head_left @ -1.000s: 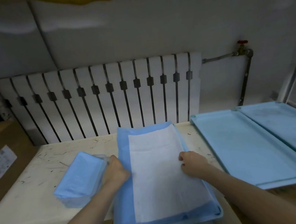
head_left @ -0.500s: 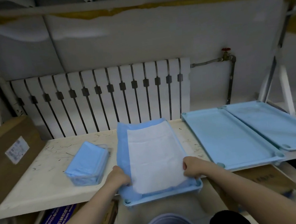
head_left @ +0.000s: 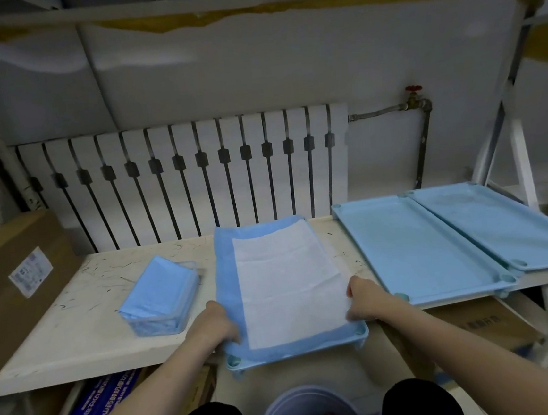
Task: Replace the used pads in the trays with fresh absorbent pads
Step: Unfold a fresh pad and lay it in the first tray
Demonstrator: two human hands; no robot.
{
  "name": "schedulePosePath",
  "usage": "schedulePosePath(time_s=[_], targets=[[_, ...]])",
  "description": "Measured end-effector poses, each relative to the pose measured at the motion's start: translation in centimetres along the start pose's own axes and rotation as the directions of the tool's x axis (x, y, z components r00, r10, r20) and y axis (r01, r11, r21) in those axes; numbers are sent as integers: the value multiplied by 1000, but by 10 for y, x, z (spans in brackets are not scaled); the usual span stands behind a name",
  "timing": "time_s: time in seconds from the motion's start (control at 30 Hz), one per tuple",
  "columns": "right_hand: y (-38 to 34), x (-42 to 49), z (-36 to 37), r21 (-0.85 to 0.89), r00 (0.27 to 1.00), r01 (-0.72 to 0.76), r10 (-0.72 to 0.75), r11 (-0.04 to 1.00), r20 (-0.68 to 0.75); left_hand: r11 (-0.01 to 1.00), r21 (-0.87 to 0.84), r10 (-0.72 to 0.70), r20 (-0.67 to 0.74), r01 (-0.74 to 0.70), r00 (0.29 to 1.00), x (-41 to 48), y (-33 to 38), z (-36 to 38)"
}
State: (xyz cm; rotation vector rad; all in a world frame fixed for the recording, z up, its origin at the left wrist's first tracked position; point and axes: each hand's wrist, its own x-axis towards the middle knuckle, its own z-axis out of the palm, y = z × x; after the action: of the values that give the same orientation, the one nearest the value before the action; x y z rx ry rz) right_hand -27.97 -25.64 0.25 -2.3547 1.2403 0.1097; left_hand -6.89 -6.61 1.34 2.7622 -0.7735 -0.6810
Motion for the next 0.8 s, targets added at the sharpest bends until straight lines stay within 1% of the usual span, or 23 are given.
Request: schedulePosePath(time_s=[0.07, 0.1, 0.13, 0.17, 0.2, 0.27, 0.3, 0.37, 0.43, 0.47, 0.53, 0.6, 0.63, 0.7, 0.8], targets=[[-3, -1, 0, -119, 997, -18, 27, 993, 73, 994, 112, 11, 5, -11, 1000, 0, 1, 0], [-5, -1, -2, -192, 996, -17, 33, 981, 80, 987, 159, 30, -29, -25, 999, 1, 2, 0], [-8, 0, -3, -249, 999, -17, 29, 968, 46, 978, 202, 59, -87, -40, 994, 2, 3, -1], [-11, 2, -4, -278, 1000, -13, 4, 960, -30, 971, 232, 102, -161, -63, 982, 3, 5, -3], [-13, 4, -4, -280, 992, -1, -35, 960, -123, 963, 250, 160, -229, -101, 960, 3, 9, -5], [-18, 11, -2, -261, 958, 44, -115, 964, -262, 937, 292, 274, -274, -192, 922, 9, 17, -8], [-21, 14, 0, -265, 948, 56, -134, 963, -288, 922, 320, 309, -263, -220, 914, 13, 22, -8], [-23, 22, 5, -268, 951, 47, -125, 962, -283, 892, 384, 344, -237, -238, 908, 22, 32, -5], [-22, 28, 8, -250, 959, 22, -91, 968, -269, 887, 417, 335, -279, -201, 900, 29, 35, -2], [-21, 31, 9, -259, 962, 14, -84, 966, -262, 900, 404, 303, -307, -165, 902, 34, 35, 0], [-19, 37, 8, -291, 965, 15, -90, 957, -247, 949, 300, 193, -309, -98, 931, 46, 30, 1], [-15, 41, 9, -293, 964, 31, -106, 956, -244, 984, 171, 95, -245, -53, 965, 57, 24, 5], [-12, 44, 10, -282, 962, 35, -110, 959, -251, 987, 151, 81, -224, -47, 971, 61, 22, 7], [-8, 49, 10, -242, 961, 48, -111, 969, -253, 986, 153, 104, -255, -66, 961, 64, 20, 11], [-10, 55, 5, -134, 971, 81, -109, 988, -215, 967, 214, 208, -338, -141, 918, 62, 22, 9]])
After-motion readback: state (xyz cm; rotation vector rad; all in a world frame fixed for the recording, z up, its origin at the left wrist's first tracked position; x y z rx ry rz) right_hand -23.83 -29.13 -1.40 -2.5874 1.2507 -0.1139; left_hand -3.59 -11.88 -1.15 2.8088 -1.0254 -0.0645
